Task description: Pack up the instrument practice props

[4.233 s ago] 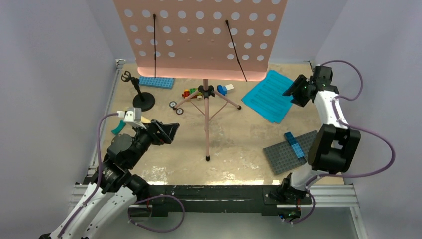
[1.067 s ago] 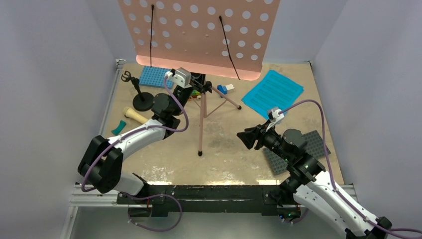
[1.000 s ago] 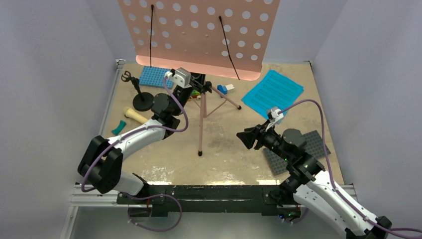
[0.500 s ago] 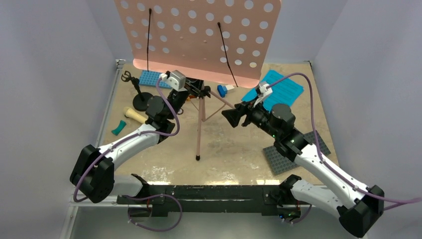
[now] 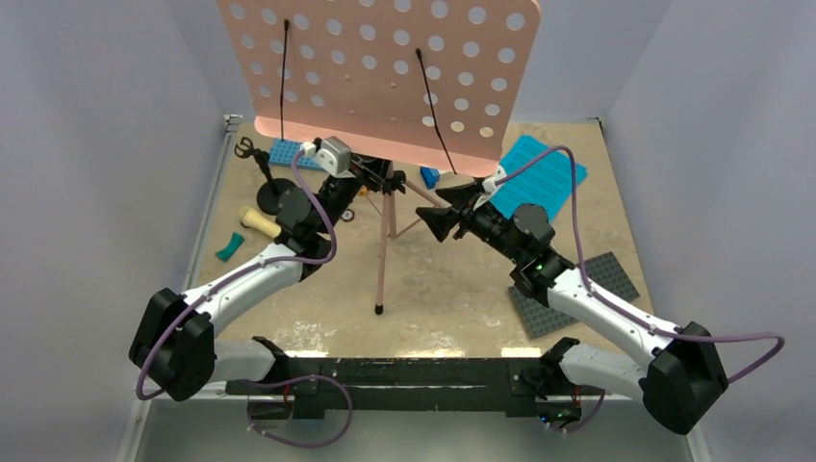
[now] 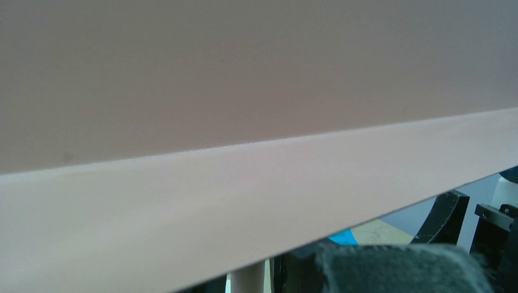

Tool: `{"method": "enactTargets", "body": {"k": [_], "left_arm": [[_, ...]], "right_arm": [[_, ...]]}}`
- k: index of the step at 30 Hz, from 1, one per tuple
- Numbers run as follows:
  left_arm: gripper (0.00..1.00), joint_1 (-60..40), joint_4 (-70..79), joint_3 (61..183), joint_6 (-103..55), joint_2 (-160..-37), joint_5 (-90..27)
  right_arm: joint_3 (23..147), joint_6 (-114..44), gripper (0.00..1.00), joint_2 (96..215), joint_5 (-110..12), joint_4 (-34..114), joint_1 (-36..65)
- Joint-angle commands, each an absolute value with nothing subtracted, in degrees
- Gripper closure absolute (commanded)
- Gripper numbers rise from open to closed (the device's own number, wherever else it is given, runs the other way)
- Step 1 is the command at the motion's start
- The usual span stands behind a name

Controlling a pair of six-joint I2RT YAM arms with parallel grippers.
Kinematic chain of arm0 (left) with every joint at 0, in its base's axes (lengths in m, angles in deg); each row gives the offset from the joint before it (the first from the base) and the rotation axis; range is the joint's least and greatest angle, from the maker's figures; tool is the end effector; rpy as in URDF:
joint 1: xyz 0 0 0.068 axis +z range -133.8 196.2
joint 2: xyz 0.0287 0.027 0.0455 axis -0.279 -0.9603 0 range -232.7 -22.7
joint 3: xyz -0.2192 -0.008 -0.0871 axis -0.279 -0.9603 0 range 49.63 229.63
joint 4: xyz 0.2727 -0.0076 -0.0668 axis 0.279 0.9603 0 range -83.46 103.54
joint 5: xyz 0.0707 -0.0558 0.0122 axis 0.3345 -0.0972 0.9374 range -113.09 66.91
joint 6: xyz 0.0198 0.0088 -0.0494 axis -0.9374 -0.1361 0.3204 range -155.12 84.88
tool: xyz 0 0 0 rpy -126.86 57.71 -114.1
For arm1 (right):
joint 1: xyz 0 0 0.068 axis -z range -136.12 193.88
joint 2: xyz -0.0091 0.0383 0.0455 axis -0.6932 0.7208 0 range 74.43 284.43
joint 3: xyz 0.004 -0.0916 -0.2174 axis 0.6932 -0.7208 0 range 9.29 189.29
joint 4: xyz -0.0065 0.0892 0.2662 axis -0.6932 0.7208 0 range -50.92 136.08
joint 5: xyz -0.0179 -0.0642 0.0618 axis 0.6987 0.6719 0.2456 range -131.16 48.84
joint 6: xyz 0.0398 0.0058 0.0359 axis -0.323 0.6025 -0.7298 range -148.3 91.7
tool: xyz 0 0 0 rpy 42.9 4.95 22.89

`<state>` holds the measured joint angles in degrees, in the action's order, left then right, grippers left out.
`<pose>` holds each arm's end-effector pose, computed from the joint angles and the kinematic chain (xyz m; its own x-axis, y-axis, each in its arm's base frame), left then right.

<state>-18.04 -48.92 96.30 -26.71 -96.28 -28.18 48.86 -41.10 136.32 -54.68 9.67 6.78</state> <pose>0.2598 -0.1806 0.3156 0.2996 -0.3800 -0.8751 0.6758 0.7320 -0.0865 0.2262 0.1815 0.2806 -0.0750 0.2133 -0.9741 -0.7741 0.6033 0.1917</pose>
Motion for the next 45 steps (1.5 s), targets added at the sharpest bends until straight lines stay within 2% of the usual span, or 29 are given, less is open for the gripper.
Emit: {"method": "enactTargets", "body": {"k": [1,12,19,30,35,41,43,45], "left_arm": [[1.0,-19.3,-48.47,95.5,-21.98,-94.81,-32.79],[1.0,-19.35,-49.55,93.49,-19.82,-92.66,-31.77],[1.0,-19.31,-48.23,93.41,-18.86,-92.35,-31.19],[1.0,-19.4,-49.22,91.73,-18.87,-91.96,-31.14],[1.0,-19.4,-48.4,91.86,-18.99,-91.77,-31.93],[1.0,-19.44,-48.13,91.55,-19.03,-91.94,-32.53],[1.0,-19.45,-48.03,91.66,-19.03,-92.02,-32.69],[1.0,-19.41,-47.83,91.8,-18.95,-92.03,-32.84]], "right_arm": [[44.3,-33.54,0.33,136.9,-56.06,-2.1,5.34],[40.84,-37.54,0.37,142.09,-53.08,-16.55,3.7],[45.53,-22.61,0.41,145.27,-49.53,-16.15,-1.06],[48.77,-25.88,0.56,151.58,-42.32,-22.65,-1.51],[50.95,-21.64,0.66,153.71,-44.23,-21.84,-1.52],[51.83,-17.43,0.87,154.65,-45.82,-20.25,-1.47],[52.11,-15.39,0.98,154.83,-46.39,-19.01,-1.63],[52.54,-11.33,1.0,155.13,-45.8,-17.78,-2.27]]}}
